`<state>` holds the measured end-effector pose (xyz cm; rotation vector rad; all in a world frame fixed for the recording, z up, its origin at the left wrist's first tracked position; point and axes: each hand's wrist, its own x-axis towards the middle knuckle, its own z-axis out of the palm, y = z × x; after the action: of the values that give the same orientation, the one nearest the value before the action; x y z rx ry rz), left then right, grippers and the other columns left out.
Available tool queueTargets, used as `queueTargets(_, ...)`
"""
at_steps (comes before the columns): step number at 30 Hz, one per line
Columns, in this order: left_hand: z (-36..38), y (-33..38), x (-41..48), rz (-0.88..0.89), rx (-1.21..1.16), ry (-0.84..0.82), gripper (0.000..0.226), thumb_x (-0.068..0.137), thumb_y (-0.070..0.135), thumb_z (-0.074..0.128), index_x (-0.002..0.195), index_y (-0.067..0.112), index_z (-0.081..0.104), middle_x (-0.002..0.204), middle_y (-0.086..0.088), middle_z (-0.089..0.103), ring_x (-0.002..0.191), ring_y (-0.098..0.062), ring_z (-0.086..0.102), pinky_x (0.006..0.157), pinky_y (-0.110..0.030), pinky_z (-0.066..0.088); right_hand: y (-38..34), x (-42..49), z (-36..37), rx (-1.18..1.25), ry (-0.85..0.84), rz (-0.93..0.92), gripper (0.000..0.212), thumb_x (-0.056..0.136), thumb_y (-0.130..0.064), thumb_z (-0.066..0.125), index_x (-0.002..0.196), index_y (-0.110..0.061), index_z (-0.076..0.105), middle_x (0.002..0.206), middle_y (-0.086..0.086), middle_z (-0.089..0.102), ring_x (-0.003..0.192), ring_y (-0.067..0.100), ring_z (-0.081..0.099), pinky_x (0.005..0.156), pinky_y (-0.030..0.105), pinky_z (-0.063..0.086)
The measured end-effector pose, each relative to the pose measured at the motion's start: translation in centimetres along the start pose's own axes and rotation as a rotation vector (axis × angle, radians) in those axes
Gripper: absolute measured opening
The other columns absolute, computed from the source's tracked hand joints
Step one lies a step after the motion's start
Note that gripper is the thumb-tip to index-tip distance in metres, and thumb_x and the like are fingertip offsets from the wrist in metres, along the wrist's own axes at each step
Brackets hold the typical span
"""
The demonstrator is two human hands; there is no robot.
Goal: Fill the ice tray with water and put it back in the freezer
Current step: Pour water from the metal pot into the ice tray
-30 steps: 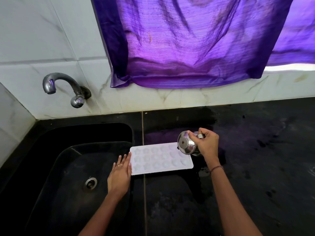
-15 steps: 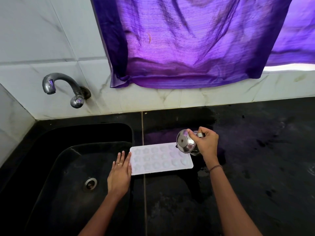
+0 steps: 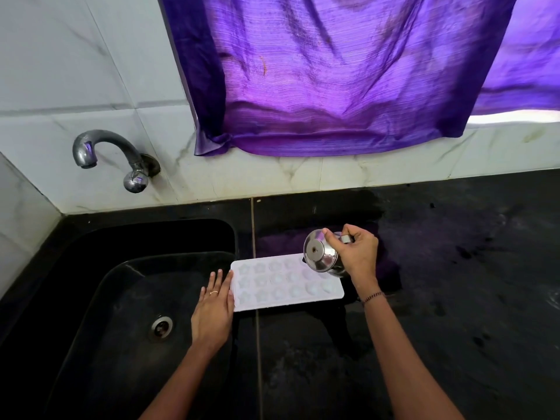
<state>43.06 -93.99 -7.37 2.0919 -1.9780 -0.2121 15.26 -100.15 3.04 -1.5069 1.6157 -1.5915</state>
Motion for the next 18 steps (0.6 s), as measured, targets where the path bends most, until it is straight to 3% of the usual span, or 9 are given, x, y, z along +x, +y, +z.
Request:
queueTargets(5,0.03,-0.01,-0.01,-0.002,-0.009,-0.001,0.074,0.083,0.043,-0.009,0.149,0.023,0.018,0.157,0.0,0.016,0.139,-0.004,-0.004,0.116,-0.027,0.006,-0.37,-0.26,0.45,0.006,-0.014,-0.01,0.056,0.073,-0.011,0.078,0.048,-0.017,0.028,0.047,0.002,0.03,0.045,0.006,0.032,0.047,0.012,0.03)
queueTargets(10,0.0,-0.07,-0.08,-0.003,-0.029,0.0,0.075,0.082,0.044,-0.009,0.149,0.022,0.019,0.157,0.0,0.016,0.14,-0.004,-0.003,0.116,-0.028,0.006,-0.77,-0.66,0.72,0.014,-0.038,-0.052,0.053,0.073,-0.004,0.077,0.05,-0.011,0.03,0.049,0.006,0.028,0.044,-0.007,0.049,0.048,0.006,0.032)
queueTargets(18,-0.09,0.1,-0.06,-0.009,-0.037,0.0,0.077,0.081,0.044,-0.009,0.149,0.022,0.021,0.157,-0.001,0.017,0.14,-0.005,-0.001,0.117,-0.029,0.007,-0.57,-0.81,0.87,-0.004,-0.039,-0.07,0.058,0.073,-0.004,0.078,0.049,-0.018,0.027,0.048,0.005,0.029,0.045,-0.007,0.051,0.048,0.006,0.033)
